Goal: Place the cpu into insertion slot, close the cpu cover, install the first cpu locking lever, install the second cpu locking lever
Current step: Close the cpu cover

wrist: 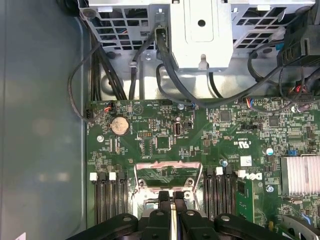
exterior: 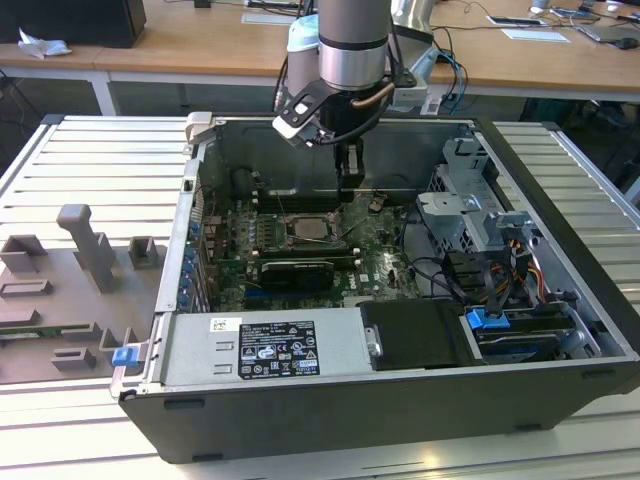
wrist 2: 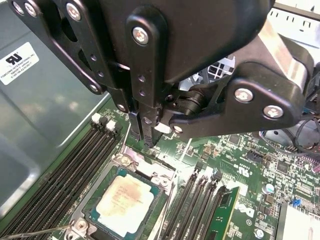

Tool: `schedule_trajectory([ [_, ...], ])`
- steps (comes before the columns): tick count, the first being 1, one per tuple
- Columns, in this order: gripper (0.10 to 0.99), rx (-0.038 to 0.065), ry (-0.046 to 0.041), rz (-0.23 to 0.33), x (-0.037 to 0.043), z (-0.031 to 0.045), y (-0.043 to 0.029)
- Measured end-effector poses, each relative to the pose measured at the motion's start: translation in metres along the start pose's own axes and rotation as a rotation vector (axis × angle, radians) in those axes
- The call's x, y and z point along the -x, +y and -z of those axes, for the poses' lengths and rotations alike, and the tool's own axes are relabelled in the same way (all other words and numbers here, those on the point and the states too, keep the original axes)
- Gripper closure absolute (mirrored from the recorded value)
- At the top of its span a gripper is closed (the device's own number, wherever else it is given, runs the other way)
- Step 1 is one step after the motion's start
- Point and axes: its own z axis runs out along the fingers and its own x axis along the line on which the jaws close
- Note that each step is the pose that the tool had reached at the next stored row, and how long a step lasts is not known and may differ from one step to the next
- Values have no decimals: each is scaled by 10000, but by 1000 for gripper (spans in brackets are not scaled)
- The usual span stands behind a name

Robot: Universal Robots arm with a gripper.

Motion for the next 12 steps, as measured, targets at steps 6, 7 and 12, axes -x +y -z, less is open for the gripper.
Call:
schedule_trajectory([
  [6,918,-2,0,0,-1,-2,33],
  [7,918,-2,0,0,-1,-3,40],
  [12,918,-9,-1,0,-4,-9,118],
])
